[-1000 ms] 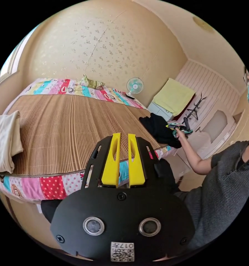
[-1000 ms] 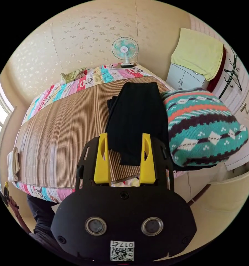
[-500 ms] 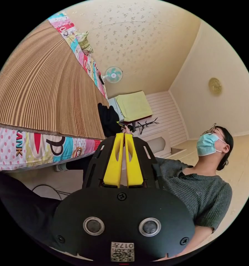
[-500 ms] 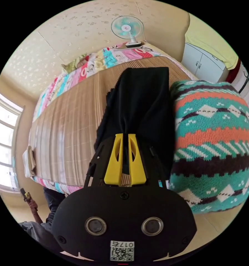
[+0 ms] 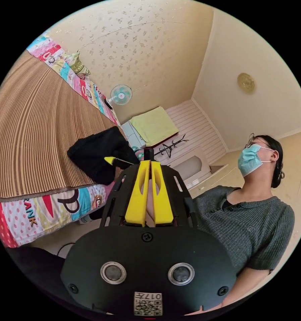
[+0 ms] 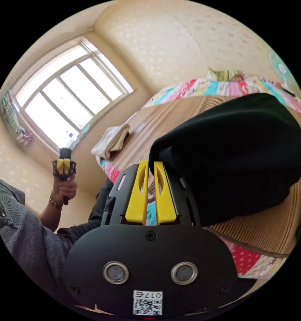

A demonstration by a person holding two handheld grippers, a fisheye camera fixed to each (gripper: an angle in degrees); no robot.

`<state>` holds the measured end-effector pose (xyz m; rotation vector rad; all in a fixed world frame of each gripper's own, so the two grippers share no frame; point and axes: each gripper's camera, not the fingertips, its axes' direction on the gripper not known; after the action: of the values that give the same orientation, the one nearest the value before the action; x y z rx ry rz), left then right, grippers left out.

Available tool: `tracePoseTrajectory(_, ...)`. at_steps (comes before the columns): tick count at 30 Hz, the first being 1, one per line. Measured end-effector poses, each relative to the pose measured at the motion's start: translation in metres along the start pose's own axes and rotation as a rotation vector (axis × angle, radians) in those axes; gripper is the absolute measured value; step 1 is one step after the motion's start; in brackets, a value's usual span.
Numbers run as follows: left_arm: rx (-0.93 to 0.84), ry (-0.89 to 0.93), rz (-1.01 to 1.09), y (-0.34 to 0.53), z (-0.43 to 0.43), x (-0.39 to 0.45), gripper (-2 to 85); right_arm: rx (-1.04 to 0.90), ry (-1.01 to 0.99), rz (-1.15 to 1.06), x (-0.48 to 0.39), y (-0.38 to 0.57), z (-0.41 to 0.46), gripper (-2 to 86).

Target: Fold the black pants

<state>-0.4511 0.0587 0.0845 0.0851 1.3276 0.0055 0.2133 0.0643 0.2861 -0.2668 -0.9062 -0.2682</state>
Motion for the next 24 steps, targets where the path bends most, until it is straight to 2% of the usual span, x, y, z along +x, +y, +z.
tracePoseTrajectory(1, -0.026, -0.005, 0.012, -0.002, 0.003, 0.002, -1.0, -0.036, -0.130, -0.014, 0.005, 0.011, 0.008, 1.8)
tracePoseTrajectory(3, -0.063, -0.027, 0.009, -0.001, 0.004, 0.001, -1.0, -0.023, -0.204, -0.017, 0.011, 0.023, -0.008, 2.0)
tracePoseTrajectory(5, -0.090, -0.118, -0.004, 0.004, 0.002, 0.001, -1.0, 0.051, -0.131, -0.008, 0.018, 0.029, -0.047, 2.9)
tracePoseTrajectory(7, -0.090, -0.182, -0.003, 0.008, 0.002, 0.001, -1.0, 0.195, 0.059, 0.111, 0.043, 0.026, -0.099, 7.0)
tracePoseTrajectory(9, -0.096, -0.202, -0.011, 0.011, 0.006, -0.002, -1.0, 0.250, 0.109, 0.182, 0.073, 0.013, -0.114, 10.2)
tracePoseTrajectory(11, -0.104, -0.172, -0.043, 0.010, 0.018, -0.008, -1.0, 0.220, 0.047, 0.247, 0.110, -0.011, -0.099, 11.6)
tracePoseTrajectory(13, -0.060, -0.150, -0.059, 0.009, 0.026, -0.008, -1.0, 0.133, -0.224, 0.279, 0.147, -0.057, -0.053, 10.5)
tracePoseTrajectory(15, -0.002, -0.125, -0.038, 0.007, 0.029, -0.002, -1.0, 0.255, -0.366, 0.178, 0.119, -0.092, -0.041, 4.1)
tracePoseTrajectory(16, 0.039, -0.112, 0.001, 0.006, 0.030, 0.006, -1.0, 0.261, -0.255, 0.053, 0.071, -0.122, -0.035, 3.4)
tracePoseTrajectory(17, 0.074, -0.107, 0.037, 0.006, 0.029, 0.013, -1.0, 0.232, -0.171, -0.018, 0.043, -0.137, -0.028, 3.0)
tracePoseTrajectory(19, 0.128, -0.112, 0.075, 0.007, 0.027, 0.021, -1.0, 0.036, 0.054, -0.268, -0.055, -0.180, 0.026, 2.4)
tracePoseTrajectory(22, 0.185, -0.110, 0.093, 0.010, 0.028, 0.019, -1.0, -0.234, -0.022, -0.464, -0.113, -0.179, 0.125, 2.5)
tracePoseTrajectory(24, 0.216, -0.074, 0.051, 0.013, 0.029, 0.010, -1.0, -0.390, -0.105, -0.424, -0.107, -0.164, 0.178, 2.7)
